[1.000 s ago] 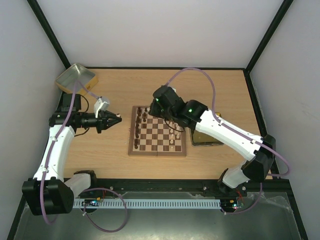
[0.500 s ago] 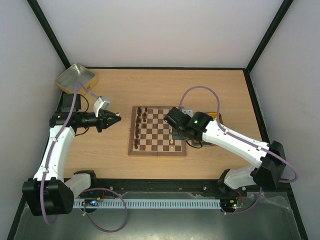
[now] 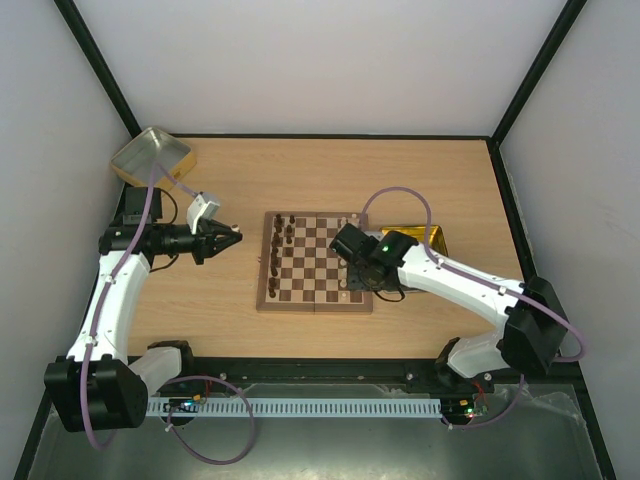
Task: Set up the chess pieces on the board
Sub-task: Place the chess piece on the chessboard.
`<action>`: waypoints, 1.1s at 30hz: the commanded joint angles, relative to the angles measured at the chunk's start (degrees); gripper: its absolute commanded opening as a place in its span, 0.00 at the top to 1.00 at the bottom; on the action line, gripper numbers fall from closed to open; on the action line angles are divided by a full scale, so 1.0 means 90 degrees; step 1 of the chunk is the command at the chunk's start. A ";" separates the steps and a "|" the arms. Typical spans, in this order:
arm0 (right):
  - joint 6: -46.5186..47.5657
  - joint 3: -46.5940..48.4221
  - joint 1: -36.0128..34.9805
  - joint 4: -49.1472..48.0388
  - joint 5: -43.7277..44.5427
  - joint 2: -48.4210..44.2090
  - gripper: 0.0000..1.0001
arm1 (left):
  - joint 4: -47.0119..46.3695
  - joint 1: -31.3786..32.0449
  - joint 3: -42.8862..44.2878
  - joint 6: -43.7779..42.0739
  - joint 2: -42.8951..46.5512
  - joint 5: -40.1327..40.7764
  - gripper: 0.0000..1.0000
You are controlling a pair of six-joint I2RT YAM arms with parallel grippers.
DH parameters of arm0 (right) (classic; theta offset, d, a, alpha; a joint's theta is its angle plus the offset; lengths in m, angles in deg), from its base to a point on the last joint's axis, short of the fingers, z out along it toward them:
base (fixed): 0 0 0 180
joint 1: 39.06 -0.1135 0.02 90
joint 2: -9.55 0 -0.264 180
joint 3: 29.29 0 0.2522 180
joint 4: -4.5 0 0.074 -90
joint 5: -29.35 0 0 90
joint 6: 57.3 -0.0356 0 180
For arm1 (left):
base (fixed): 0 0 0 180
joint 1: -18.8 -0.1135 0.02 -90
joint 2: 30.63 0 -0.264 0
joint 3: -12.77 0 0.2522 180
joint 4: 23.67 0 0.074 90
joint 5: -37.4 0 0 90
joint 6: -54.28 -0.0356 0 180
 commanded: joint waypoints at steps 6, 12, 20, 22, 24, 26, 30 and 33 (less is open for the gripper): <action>0.0290 -0.0342 0.0288 -0.0667 -0.0103 0.0312 0.98 | 0.0037 -0.0006 -0.0068 -0.0041 0.0067 -0.0086 0.98; 0.0428 -0.0396 0.0358 -0.0979 -0.0116 0.0570 0.98 | 0.0037 -0.0006 -0.0069 -0.0039 0.0060 -0.0081 0.98; 0.0540 -0.0393 0.0459 -0.1210 -0.0208 0.0817 0.98 | 0.0017 0.0003 -0.0059 -0.0001 -0.0015 -0.0104 0.98; 0.0548 -0.0407 0.0461 -0.1235 -0.0233 0.0862 0.98 | 0.0027 0.0003 -0.0059 -0.0002 -0.0020 -0.0104 0.98; 0.0556 -0.0442 0.0472 -0.1293 -0.0252 0.0876 0.98 | 0.0027 0.0003 -0.0060 -0.0009 -0.0020 -0.0102 0.98; 0.0563 -0.0454 0.0471 -0.1300 -0.0211 0.0886 0.98 | 0.0027 0.0003 -0.0068 -0.0020 -0.0016 -0.0093 0.98; 0.0575 -0.0522 0.0492 -0.1372 -0.0210 0.0919 0.98 | 0.0046 0.0006 -0.0079 -0.0053 -0.0011 -0.0102 0.98; 0.0584 -0.0548 0.0510 -0.1389 -0.0218 0.0961 0.98 | 0.0046 0.0013 -0.0079 -0.0060 -0.0016 -0.0101 0.98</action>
